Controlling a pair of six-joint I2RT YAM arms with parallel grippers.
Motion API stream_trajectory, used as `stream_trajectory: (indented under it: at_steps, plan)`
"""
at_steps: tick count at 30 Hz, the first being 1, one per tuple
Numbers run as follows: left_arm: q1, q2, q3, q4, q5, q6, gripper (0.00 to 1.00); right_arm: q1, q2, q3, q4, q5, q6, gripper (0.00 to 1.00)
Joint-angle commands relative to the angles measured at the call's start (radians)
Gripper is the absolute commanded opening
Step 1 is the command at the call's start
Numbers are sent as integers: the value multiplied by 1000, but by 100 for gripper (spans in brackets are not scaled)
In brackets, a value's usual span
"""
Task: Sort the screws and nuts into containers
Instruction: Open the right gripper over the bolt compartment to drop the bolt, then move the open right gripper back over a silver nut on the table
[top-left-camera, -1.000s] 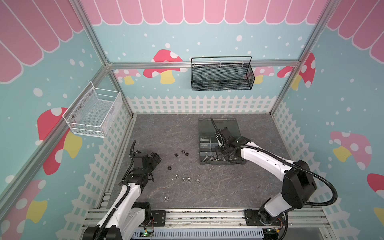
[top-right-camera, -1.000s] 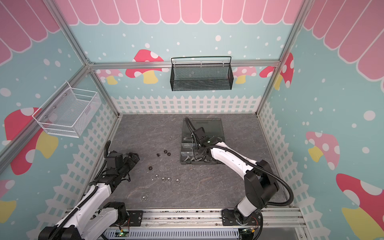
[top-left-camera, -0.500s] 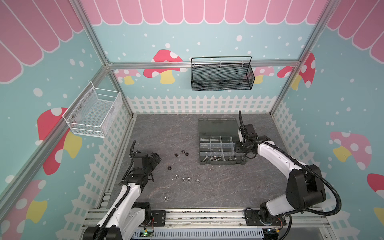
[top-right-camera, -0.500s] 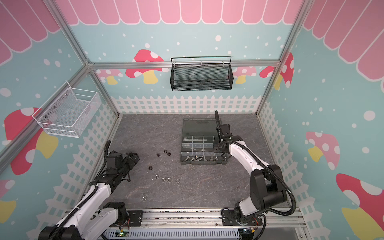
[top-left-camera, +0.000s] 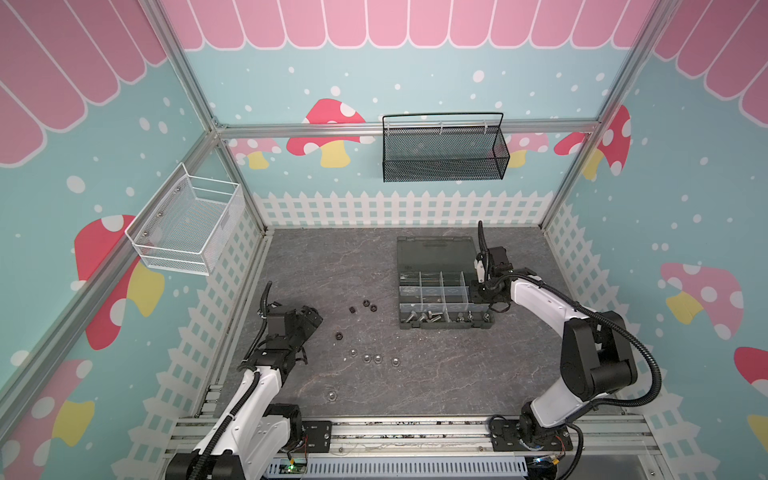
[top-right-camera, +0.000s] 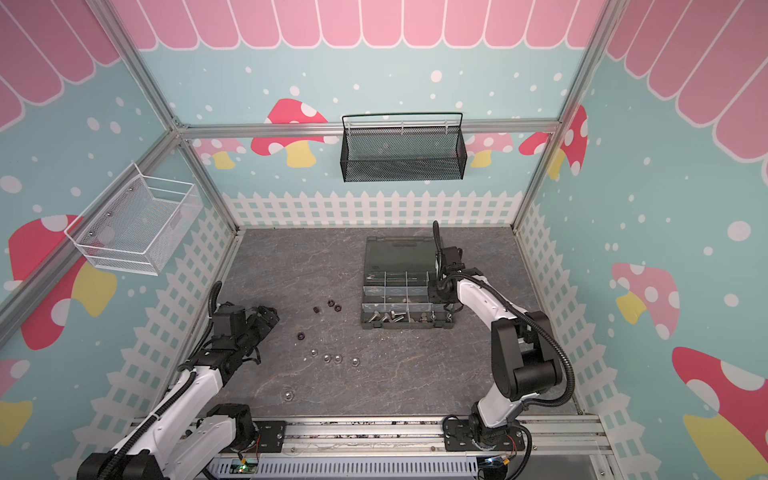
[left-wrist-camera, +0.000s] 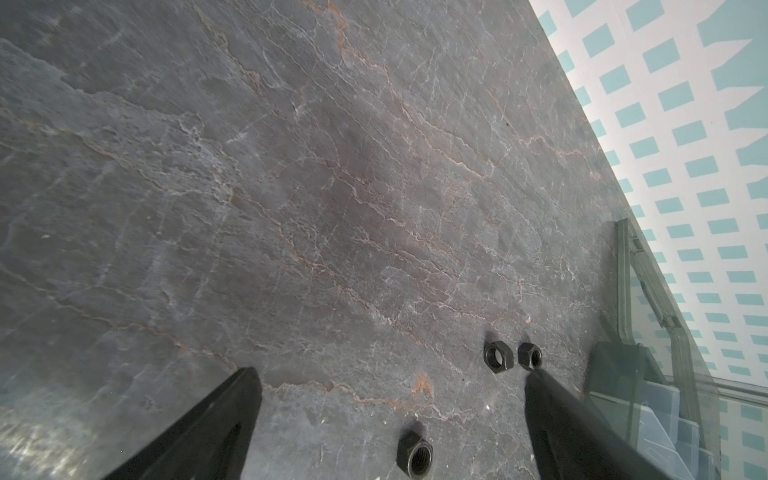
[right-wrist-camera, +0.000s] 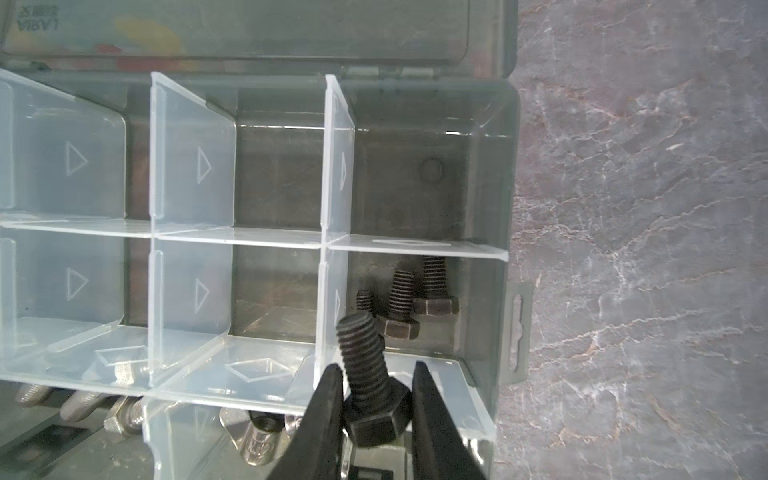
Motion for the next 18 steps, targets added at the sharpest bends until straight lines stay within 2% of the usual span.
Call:
stream_trajectory:
  at_steps: [1, 5, 8, 18]
  plan:
    - [6, -8, 15, -16, -10, 1, 100, -7, 24, 31, 18, -21, -20, 26]
    - [7, -10, 15, -16, -11, 2, 100, -9, 22, 34, 18, -27, -20, 39]
    - [8, -10, 15, -17, -10, 1, 100, -9, 12, 35, 17, -28, -22, 44]
    - [9, -23, 11, -25, -10, 3, 100, -4, -66, 34, -10, -41, -22, 46]
